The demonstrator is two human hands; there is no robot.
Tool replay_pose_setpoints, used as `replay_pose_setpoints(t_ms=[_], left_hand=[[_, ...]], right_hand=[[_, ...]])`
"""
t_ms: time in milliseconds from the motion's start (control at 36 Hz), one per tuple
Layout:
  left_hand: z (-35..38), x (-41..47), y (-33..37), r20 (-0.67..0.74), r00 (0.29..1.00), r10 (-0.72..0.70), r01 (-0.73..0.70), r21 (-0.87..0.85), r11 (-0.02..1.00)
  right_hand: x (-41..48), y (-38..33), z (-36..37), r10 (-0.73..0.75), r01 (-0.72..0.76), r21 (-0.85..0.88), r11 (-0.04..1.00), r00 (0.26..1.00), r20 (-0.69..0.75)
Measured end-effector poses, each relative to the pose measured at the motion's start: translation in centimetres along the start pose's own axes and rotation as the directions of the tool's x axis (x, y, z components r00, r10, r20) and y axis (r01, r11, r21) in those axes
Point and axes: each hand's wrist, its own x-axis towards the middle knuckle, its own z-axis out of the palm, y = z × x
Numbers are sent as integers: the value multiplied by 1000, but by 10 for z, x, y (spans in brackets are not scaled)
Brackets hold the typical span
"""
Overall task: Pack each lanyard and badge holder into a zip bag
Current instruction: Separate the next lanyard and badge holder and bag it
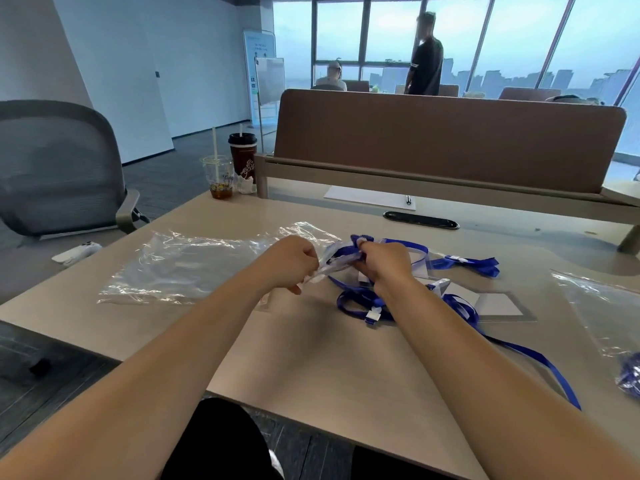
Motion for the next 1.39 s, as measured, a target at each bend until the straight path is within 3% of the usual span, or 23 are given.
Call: replay_pose_setpoints(t_ms=[83,167,278,444,556,667,833,1028,1194,1389], left_hand=[[-4,-1,2,-51,998,-24,22,-45,999],[-7,0,4,-80,995,-60,51,-114,992],[-11,5,5,-169,985,-39,26,-75,997],[-18,7,5,-297,955,22,-4,62,998],[-24,4,8,-350,936,27,4,86,996],[-30,4,11,-372,927,52,-23,82,996],[-36,5,10,-340,935,105,-88,65,994],[-52,-2,17,-501,850,161,-152,60,987],[-77,-6,35,-549,814,188,-307,-133,942],[-99,-10,63,-591,779,210,-398,-207,894]], right_hand=[[-3,-4,-3,-41,20,149,989,990,138],[-11,-13,-9,-37,9,161,987,984,172],[-20,-27,-16,-3,15,-71,997,985,173],[-20,-37,-22,-151,201,-307,930,972,178],[-20,-35,-32,-388,445,-518,731,895,221],[-17,-35,-37,-536,530,-651,544,816,217],[-17,-45,-39,-625,567,-601,563,768,139],[-33,-68,-42,-666,653,-520,550,719,198],[-48,-107,-46,-776,746,-472,470,603,182],[-57,-140,-47,-814,777,-439,451,560,154]])
